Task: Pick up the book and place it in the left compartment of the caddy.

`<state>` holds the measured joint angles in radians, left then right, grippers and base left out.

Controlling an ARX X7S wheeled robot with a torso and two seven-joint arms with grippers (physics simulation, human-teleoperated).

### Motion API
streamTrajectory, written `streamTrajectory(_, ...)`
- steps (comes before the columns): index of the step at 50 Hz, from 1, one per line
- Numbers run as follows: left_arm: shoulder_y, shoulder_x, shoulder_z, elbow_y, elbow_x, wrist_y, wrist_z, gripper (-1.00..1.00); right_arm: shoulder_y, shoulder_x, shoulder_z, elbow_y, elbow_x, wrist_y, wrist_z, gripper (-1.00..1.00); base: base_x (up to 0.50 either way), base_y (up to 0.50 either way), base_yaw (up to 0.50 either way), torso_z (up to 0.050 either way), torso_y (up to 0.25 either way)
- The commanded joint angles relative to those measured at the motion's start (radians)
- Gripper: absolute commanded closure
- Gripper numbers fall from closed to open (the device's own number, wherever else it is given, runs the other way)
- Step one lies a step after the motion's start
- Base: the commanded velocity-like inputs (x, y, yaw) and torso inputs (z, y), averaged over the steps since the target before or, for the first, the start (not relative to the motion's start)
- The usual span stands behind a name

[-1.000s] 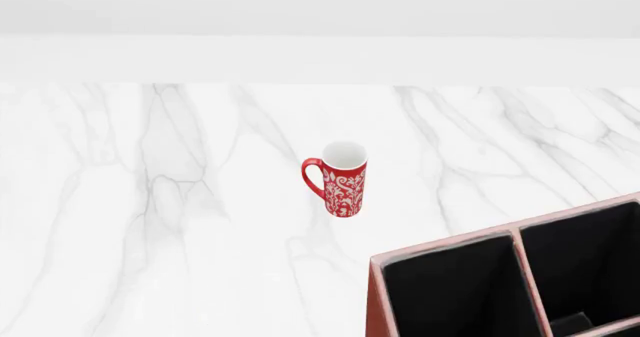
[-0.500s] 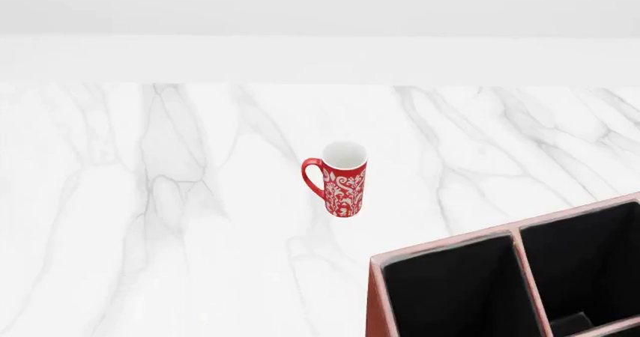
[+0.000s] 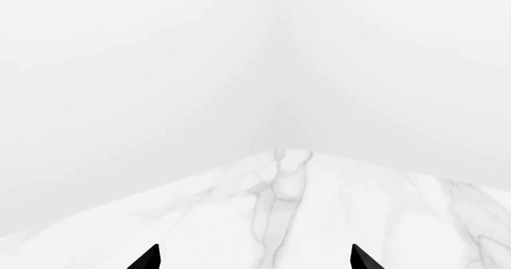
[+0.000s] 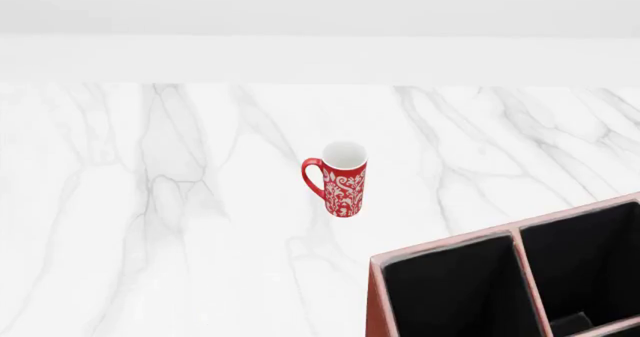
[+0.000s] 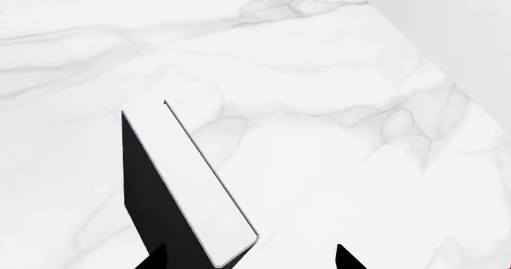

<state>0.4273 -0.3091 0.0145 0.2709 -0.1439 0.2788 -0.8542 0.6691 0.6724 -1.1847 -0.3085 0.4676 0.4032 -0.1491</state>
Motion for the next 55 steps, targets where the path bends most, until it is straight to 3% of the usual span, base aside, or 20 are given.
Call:
streamTrajectory(1,-0.007,-0.004,0.004,0.005,0.006,-0.016,-0.004,-1.0,0.035,-0.015,-0.011,0.007,0.006,0.012,-0.051,-1.0,0.0,0.0,0.0,0.0,0.0)
streamTrajectory(20,-0.011,-0.008,0.015,0.009,0.022,-0.036,-0.011,-1.0,0.028,-0.022,-0.002,0.071,0.025,-0.039,-0.094,-1.0,0.0,0.0,0.0,0.0,0.0)
streamTrajectory(22,-0.013,-0.008,0.016,0.007,0.023,-0.036,-0.011,-1.0,0.01,-0.018,0.005,0.085,-0.04,-0.152,-0.08,-1.0,0.0,0.0,0.0,0.0,0.0)
streamTrajectory(55,-0.034,-0.014,0.03,0.001,0.035,-0.074,-0.02,-1.0,-0.017,-0.117,-0.025,0.27,-0.008,-0.243,-0.197,-1.0,0.0,0.0,0.0,0.0,0.0)
